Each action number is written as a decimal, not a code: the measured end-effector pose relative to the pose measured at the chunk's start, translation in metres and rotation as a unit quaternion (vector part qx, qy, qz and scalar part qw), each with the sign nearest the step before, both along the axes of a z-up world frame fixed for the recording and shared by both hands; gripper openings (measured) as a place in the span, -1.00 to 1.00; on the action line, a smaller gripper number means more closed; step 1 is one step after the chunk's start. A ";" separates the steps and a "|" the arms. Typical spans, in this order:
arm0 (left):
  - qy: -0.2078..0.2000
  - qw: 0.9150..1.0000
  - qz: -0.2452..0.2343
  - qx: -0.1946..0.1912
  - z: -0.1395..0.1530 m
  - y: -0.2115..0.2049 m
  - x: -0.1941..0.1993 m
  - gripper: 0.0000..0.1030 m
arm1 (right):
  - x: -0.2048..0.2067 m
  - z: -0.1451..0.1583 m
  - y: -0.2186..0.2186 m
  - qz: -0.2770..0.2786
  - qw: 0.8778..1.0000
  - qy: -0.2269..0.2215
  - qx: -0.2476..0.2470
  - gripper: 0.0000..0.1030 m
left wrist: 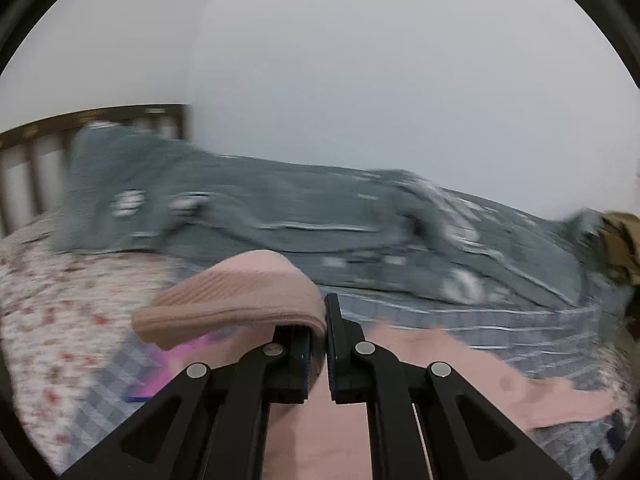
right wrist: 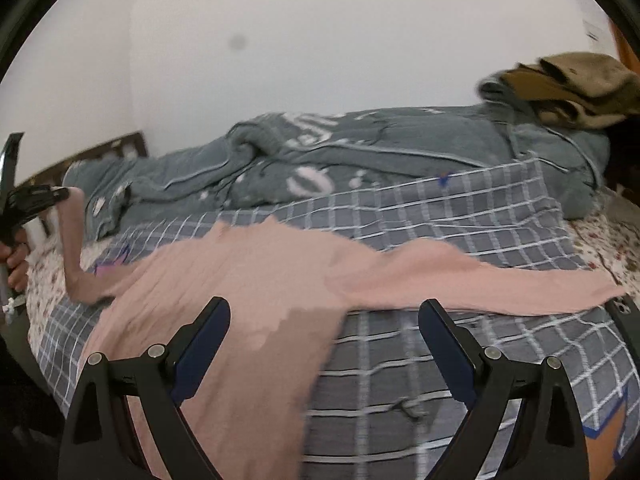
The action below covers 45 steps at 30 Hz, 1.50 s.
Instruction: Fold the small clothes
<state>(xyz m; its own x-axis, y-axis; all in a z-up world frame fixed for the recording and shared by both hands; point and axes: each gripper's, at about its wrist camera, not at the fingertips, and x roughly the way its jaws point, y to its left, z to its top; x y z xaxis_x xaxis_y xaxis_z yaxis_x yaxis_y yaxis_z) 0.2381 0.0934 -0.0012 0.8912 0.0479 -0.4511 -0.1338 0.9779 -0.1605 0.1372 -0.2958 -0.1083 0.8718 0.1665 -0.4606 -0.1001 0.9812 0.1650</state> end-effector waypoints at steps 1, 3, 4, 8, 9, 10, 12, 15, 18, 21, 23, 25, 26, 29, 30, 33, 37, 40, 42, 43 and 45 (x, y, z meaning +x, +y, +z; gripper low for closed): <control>0.003 1.000 -0.017 0.001 -0.001 -0.019 0.006 -0.87 | -0.001 0.001 -0.008 -0.004 1.000 0.000 0.007 0.82; 0.013 0.999 -0.050 0.011 -0.007 -0.065 0.019 -0.87 | -0.003 0.002 -0.028 -0.018 0.999 0.000 0.027 0.82; 0.020 0.997 -0.070 0.016 -0.013 -0.091 0.025 -0.87 | -0.004 0.002 -0.035 -0.022 0.999 -0.001 0.032 0.82; 0.052 0.989 -0.129 0.049 -0.051 -0.177 0.033 -0.87 | -0.006 0.000 -0.057 -0.051 0.998 -0.005 0.032 0.82; 0.070 0.985 -0.142 0.067 -0.070 -0.200 0.034 -0.87 | -0.007 -0.002 -0.060 -0.056 0.998 -0.003 0.030 0.82; 0.081 0.982 -0.149 0.080 -0.082 -0.216 0.036 -0.87 | -0.006 -0.003 -0.064 -0.060 0.998 -0.001 0.031 0.82; 0.107 0.975 -0.162 0.110 -0.111 -0.245 0.033 -0.86 | -0.006 -0.005 -0.072 -0.063 0.997 0.005 0.038 0.82; 0.138 0.966 -0.183 0.123 -0.137 -0.263 0.032 -0.78 | -0.008 -0.005 -0.078 -0.061 0.997 0.005 0.050 0.82; 0.164 0.963 -0.189 0.103 -0.142 -0.259 0.032 -0.66 | -0.008 -0.006 -0.079 -0.059 0.997 0.007 0.053 0.82; 0.145 0.969 -0.186 0.075 -0.129 -0.244 0.026 0.10 | -0.004 -0.007 -0.074 -0.052 0.997 0.014 0.061 0.82; 0.110 0.976 -0.180 0.059 -0.118 -0.218 0.013 0.57 | -0.001 -0.007 -0.067 -0.045 0.996 0.019 0.068 0.82; 0.085 0.981 -0.162 0.068 -0.110 -0.194 0.004 0.57 | 0.001 -0.008 -0.059 -0.041 0.997 0.021 0.066 0.82; 0.082 0.982 -0.151 0.077 -0.108 -0.181 0.000 0.57 | 0.001 -0.007 -0.052 -0.039 0.997 0.020 0.063 0.82; 0.077 0.988 -0.107 0.084 -0.108 -0.130 -0.010 0.57 | 0.003 -0.007 -0.037 -0.033 0.998 0.019 0.055 0.82; 0.084 0.990 -0.086 0.080 -0.111 -0.104 -0.012 0.57 | 0.004 -0.006 -0.032 -0.031 0.998 0.018 0.051 0.82; 0.104 0.992 -0.035 0.056 -0.122 -0.045 -0.011 0.54 | 0.008 -0.009 -0.013 -0.022 0.999 0.022 0.039 0.82; 0.129 0.991 -0.024 0.007 -0.140 0.014 0.000 0.52 | 0.015 -0.013 0.006 -0.016 0.999 0.029 0.018 0.82; 0.135 0.990 -0.024 -0.023 -0.152 0.042 0.010 0.51 | 0.020 -0.016 0.018 -0.024 0.999 0.027 -0.009 0.82; 0.146 0.987 -0.041 -0.055 -0.159 0.054 0.019 0.45 | 0.024 -0.017 0.023 -0.024 0.999 0.025 -0.016 0.82; 0.151 0.985 -0.052 -0.069 -0.162 0.055 0.025 0.43 | 0.027 -0.018 0.026 -0.025 0.999 0.025 -0.021 0.82; 0.156 0.983 -0.066 -0.078 -0.165 0.054 0.034 0.41 | 0.035 -0.020 0.030 -0.027 0.999 0.029 -0.027 0.82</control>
